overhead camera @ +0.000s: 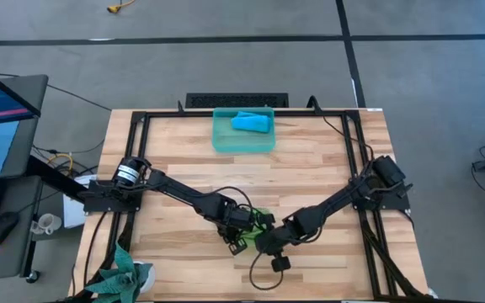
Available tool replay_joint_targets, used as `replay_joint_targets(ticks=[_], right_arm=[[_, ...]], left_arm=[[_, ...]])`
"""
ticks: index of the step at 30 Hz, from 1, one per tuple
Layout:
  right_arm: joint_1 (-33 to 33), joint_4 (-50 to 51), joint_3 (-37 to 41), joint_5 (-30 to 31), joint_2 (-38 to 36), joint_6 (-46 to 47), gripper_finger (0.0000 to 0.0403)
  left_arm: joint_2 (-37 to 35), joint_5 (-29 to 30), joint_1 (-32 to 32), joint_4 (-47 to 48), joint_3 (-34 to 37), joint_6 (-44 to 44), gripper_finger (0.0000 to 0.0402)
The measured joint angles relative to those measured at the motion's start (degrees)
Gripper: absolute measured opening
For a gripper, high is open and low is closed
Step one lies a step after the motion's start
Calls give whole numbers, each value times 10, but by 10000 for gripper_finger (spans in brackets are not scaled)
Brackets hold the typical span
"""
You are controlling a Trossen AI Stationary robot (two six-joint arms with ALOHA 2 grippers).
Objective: Roll microfiber towels into tight, uniform cylinder then place into a basket
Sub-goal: Roll the green microfiber cloth
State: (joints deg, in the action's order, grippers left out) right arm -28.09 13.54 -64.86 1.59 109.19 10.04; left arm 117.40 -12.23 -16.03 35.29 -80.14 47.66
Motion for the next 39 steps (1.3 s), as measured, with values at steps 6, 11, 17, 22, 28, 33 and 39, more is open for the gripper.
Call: replay_joint_targets(ticks=[6,11,17,22,28,33,39], right_arm=[[10,0,-2,36,-10,21,70],[21,35,-1,77,-5,66,70],[32,56,-1,113,-2,117,70],[35,75,-1,148,-2,135,70],[35,75,-1,150,-2,90,70],[35,71,-1,150,-1,23,70],[35,68,-1,151,-1,-25,70]], left_arm=[[0,-4,0,0,0,-2,12],[0,-6,0,-2,0,-2,12],[0,-13,0,-3,0,-2,12],[0,-16,3,-3,0,-4,12],[0,-19,3,-3,0,-14,12],[0,-19,3,-2,0,-16,12],[0,-20,3,0,0,-30,29]])
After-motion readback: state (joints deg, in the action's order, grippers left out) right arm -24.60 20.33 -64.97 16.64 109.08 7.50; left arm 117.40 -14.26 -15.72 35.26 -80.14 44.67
